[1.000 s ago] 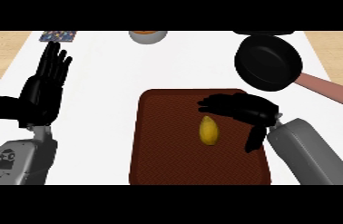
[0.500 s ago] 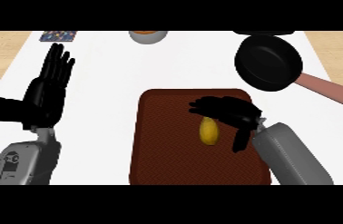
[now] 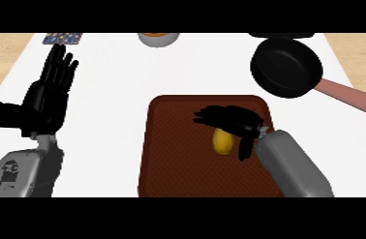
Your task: Pick the lemon from the tray and place it in the pot
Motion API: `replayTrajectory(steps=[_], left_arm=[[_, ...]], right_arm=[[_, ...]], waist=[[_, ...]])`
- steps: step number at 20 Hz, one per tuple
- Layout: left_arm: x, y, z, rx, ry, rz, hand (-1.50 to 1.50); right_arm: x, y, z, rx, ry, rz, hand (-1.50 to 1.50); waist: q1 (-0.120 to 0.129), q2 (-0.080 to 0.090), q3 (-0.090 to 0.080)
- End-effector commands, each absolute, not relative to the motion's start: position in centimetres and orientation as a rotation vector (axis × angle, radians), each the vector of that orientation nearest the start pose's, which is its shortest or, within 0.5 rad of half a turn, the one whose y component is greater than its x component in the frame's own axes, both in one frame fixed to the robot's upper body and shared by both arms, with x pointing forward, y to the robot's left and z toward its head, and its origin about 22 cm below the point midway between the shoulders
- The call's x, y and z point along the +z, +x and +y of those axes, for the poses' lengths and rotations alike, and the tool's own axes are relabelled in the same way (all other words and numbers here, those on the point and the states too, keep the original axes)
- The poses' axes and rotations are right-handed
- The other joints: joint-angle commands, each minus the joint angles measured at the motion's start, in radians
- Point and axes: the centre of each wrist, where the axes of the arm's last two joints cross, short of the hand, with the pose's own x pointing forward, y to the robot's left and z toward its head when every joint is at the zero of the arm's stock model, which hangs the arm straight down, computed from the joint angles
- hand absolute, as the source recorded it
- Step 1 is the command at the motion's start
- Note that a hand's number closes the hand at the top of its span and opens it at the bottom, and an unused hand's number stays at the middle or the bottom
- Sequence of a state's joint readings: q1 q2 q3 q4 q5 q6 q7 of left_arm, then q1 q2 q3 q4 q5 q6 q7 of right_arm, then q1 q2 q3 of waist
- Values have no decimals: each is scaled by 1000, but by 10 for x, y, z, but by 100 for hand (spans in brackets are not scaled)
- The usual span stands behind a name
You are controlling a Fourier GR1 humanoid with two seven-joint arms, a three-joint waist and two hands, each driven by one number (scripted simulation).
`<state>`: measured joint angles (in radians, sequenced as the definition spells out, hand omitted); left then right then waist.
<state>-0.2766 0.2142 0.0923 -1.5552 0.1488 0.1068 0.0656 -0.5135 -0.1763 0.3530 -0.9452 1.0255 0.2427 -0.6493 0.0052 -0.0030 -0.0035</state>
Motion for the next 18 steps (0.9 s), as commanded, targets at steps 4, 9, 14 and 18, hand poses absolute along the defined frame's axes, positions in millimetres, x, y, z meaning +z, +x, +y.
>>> replayTrajectory(steps=[4,9,14,18], left_arm=[[71,319,254,30,125,-1762,0],[66,298,252,54,105,-1758,0],[80,304,271,51,103,-1763,0],[87,296,276,41,111,-1742,0]], right_arm=[[-42,328,-147,1907,67,-1591,150],[-62,311,-141,1921,93,-1733,150],[-50,319,-122,1946,57,-1753,150],[-37,306,-151,1874,-24,-1823,150]], waist=[[-6,6,3],[-2,5,4],[0,4,4],[-11,-1,4]])
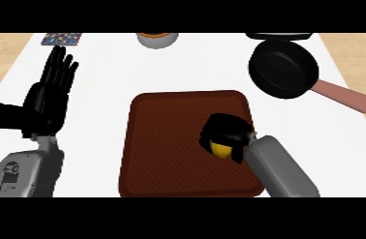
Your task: Pick the lemon from the tray and place it in the pot
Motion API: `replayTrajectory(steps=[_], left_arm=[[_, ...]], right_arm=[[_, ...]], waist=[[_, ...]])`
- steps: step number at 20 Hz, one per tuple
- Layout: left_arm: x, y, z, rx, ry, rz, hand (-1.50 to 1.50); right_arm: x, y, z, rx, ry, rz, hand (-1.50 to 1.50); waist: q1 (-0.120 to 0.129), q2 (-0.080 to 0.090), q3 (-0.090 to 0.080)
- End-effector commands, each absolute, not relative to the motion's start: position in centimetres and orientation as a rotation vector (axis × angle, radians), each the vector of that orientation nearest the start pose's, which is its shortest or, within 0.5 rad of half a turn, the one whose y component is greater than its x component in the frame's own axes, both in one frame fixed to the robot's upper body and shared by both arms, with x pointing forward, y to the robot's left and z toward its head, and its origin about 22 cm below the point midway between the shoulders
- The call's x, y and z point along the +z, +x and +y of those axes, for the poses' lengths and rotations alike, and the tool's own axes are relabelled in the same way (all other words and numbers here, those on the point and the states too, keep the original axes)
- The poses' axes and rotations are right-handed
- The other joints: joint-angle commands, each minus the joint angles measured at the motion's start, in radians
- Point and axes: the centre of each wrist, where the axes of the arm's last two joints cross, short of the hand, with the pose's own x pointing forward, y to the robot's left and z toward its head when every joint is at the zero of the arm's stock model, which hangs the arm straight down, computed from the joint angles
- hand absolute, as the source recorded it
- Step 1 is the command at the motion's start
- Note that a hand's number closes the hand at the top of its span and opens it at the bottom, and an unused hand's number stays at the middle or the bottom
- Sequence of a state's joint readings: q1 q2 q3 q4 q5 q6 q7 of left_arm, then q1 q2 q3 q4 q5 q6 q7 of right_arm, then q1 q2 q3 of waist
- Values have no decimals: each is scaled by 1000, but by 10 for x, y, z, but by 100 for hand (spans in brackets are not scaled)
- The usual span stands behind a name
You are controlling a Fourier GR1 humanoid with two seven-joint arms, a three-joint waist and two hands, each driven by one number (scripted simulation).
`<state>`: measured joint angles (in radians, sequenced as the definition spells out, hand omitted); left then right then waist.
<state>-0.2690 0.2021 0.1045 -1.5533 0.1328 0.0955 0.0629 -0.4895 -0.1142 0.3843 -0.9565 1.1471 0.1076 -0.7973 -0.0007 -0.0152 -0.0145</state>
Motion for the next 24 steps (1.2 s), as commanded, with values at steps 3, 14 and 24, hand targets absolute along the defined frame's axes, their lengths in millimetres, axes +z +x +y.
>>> replayTrajectory(steps=[3,14,24], left_arm=[[75,292,280,56,106,-1759,0],[82,308,250,4,57,-1771,0],[79,312,246,6,64,-1761,0]], right_arm=[[-13,320,-161,-2538,242,2607,150],[78,369,-100,-2249,1732,3049,150],[180,377,-42,-1016,2775,2906,150]], waist=[[-4,13,14],[78,17,14],[60,16,12]])
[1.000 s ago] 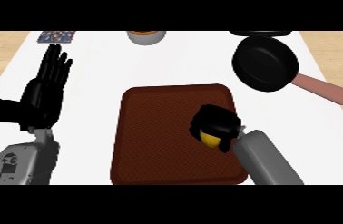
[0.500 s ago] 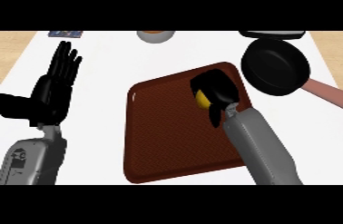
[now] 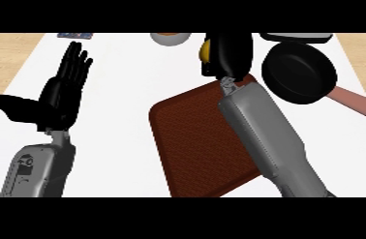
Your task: Pick the lemon from the tray and place it in the pot
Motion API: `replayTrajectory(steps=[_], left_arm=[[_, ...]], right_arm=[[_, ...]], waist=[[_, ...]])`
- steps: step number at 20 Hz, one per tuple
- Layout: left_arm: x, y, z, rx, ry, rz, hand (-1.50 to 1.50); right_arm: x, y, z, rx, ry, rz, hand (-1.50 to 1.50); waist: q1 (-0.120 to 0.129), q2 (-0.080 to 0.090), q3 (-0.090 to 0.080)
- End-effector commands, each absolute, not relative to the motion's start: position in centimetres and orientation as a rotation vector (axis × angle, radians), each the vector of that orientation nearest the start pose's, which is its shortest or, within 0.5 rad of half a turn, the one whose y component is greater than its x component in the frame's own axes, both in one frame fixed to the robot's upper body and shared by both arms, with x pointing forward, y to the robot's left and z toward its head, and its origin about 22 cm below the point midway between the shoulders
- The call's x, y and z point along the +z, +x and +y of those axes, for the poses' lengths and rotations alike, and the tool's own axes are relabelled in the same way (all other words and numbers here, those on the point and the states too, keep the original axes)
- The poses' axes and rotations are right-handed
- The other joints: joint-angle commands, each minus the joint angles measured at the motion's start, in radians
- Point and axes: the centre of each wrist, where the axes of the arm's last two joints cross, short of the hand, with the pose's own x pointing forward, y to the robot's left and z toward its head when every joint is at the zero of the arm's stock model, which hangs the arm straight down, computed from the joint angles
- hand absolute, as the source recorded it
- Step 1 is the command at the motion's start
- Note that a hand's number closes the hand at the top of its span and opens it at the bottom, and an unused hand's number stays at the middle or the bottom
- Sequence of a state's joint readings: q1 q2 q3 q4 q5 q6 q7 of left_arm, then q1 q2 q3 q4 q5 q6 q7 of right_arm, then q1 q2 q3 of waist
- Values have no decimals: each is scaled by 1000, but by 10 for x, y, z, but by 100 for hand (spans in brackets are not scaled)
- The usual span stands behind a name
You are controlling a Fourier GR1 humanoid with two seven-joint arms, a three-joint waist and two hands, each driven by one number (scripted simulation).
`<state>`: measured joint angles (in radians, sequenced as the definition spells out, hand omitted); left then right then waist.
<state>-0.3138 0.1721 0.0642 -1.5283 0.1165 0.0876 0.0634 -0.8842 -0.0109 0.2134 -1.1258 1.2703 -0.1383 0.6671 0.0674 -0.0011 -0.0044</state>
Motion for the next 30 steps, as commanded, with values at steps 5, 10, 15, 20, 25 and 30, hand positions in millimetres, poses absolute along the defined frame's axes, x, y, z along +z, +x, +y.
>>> replayTrajectory(steps=[5,10,15,20,25,30], left_arm=[[66,302,265,35,93,-1765,0],[81,312,263,48,107,-1770,0],[79,308,272,39,114,-1763,0],[79,299,280,45,102,-1746,0],[79,308,267,41,95,-1754,0],[88,303,254,56,102,-1774,0]], right_arm=[[187,379,-30,340,-1548,-1450,150],[196,397,-67,386,-1578,-1339,150],[194,400,-138,410,-1572,-1267,150],[197,396,-202,335,-1564,-1285,150],[167,411,-257,353,-1542,-1290,150],[128,416,-286,376,-1551,-1276,150]], waist=[[-39,3,3],[-66,1,4],[-73,0,4],[-69,0,5],[-63,4,5],[-53,6,5]])
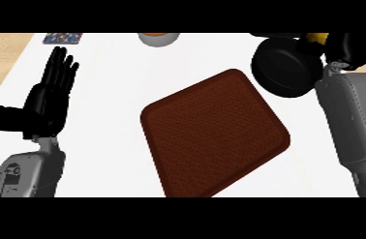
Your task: Pick the lemon from the tray and place it in the pot
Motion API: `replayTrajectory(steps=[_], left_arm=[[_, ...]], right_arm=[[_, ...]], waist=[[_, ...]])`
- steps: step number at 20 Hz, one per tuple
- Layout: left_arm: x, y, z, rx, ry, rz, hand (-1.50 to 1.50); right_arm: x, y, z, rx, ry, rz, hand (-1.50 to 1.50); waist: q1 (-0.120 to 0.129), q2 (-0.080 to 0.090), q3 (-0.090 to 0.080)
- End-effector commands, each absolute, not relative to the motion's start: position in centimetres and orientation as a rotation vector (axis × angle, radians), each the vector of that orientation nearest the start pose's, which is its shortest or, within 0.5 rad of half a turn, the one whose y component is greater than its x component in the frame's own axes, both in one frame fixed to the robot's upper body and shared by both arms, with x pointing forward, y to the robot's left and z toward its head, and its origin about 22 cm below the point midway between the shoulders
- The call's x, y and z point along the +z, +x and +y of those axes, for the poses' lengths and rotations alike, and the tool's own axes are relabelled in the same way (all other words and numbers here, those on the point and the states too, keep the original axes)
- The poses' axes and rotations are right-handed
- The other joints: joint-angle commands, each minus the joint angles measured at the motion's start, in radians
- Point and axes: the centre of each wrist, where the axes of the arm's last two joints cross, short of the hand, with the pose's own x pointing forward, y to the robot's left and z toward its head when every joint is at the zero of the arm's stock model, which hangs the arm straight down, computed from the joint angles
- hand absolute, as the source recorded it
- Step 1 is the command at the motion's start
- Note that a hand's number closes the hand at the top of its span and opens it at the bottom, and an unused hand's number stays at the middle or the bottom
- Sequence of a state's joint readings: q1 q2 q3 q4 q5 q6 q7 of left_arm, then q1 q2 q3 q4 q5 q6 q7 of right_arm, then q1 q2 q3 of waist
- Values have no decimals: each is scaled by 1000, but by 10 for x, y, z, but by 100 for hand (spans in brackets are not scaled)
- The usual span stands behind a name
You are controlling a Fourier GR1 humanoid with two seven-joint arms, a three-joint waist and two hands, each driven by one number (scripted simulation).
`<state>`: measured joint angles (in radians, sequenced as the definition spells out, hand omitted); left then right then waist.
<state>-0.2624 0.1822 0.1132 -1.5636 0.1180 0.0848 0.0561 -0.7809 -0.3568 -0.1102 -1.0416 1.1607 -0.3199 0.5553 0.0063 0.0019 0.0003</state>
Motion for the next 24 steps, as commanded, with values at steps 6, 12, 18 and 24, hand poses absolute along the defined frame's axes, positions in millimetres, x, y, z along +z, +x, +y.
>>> replayTrajectory(steps=[6,12,18,24], left_arm=[[95,310,277,43,88,-1787,0],[92,305,267,21,91,-1777,0],[78,308,265,40,81,-1765,0],[79,310,269,35,83,-1778,0]], right_arm=[[115,428,-316,400,-1501,-1183,150],[97,428,-329,282,-1198,-1128,-150],[83,429,-341,396,-1112,-1231,-150],[102,438,-324,198,-1061,-1490,-150]], waist=[[16,5,0],[24,8,2],[31,13,2],[20,7,1]])
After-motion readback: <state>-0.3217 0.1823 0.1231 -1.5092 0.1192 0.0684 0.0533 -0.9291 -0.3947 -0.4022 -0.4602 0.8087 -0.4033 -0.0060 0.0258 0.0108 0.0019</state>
